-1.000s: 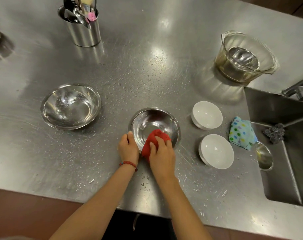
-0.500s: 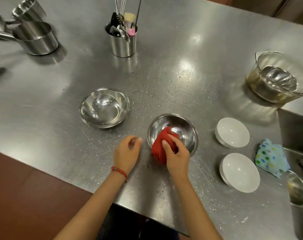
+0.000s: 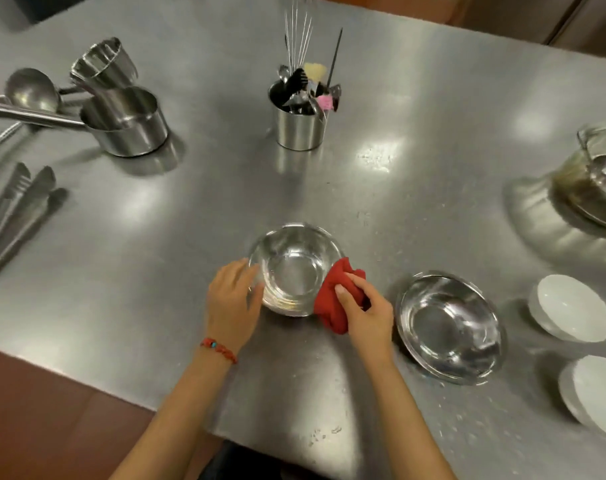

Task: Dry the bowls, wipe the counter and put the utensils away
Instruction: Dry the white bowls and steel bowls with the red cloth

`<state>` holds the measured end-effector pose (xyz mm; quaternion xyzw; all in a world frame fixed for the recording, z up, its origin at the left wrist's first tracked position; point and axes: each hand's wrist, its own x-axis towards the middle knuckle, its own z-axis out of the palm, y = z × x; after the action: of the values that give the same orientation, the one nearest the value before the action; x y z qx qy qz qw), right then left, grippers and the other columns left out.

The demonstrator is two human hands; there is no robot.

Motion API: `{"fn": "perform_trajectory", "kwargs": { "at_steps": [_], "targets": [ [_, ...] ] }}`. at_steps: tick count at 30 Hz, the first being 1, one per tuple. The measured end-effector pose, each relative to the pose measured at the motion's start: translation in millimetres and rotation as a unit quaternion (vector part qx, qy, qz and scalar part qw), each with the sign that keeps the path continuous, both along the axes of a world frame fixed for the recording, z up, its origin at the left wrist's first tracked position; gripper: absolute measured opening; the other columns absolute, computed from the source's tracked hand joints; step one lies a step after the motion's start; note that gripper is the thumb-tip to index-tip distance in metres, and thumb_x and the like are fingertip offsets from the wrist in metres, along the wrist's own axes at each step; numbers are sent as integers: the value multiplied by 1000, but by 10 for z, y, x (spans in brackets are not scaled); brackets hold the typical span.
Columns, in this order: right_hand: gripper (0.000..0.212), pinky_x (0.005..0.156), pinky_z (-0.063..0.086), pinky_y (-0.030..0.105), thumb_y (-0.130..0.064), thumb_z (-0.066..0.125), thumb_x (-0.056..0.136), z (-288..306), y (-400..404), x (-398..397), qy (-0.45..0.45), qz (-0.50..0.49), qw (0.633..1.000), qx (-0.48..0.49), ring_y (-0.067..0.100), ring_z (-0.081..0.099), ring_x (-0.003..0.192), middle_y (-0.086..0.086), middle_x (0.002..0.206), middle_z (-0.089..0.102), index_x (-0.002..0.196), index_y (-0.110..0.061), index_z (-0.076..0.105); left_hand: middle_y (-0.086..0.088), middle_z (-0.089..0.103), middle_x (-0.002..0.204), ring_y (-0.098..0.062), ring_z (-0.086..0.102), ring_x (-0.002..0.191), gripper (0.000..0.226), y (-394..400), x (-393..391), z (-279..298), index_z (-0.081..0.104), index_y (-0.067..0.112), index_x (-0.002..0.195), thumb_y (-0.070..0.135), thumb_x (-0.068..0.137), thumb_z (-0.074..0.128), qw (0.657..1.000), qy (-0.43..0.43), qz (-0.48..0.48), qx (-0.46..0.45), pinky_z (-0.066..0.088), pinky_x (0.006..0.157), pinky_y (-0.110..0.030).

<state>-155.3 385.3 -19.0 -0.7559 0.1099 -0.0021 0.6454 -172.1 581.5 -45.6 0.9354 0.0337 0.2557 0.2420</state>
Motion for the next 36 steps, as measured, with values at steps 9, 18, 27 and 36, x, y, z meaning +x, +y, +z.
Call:
{"fn": "perform_trajectory", "kwargs": {
  "at_steps": [9,18,27,36],
  "targets": [
    [29,95,47,34,-18,67,82,-105,666,323,13,-18,992,-128,18,58,105,3,114,65,110,-19,65,-19,62,102,-23,57,83,32,389,430,-203,55,2,119,11,88,58,961,154,-4,-229,44,76,-29],
    [40,99,39,38,-25,56,90,-333,971,605,127,77,935,-323,29,51,117,12,133,50,129,-20,51,7,47,61,-4,44,56,19,219,570,-302,44,11,77,20,94,47,903,194,78,-375,34,50,-14],
    [30,98,38,33,-24,64,84,-380,1132,736,89,97,953,-273,25,54,112,10,119,63,113,-19,63,6,34,53,-8,30,49,41,142,587,-350,31,22,57,12,95,42,905,187,79,-375,28,45,-18],
    [27,94,40,23,-22,67,81,-423,1038,659,105,146,964,-196,17,59,103,3,108,69,108,-19,67,6,37,54,-7,33,50,39,101,622,-383,34,21,58,12,95,43,899,181,49,-396,28,47,-20]
  ]
}}
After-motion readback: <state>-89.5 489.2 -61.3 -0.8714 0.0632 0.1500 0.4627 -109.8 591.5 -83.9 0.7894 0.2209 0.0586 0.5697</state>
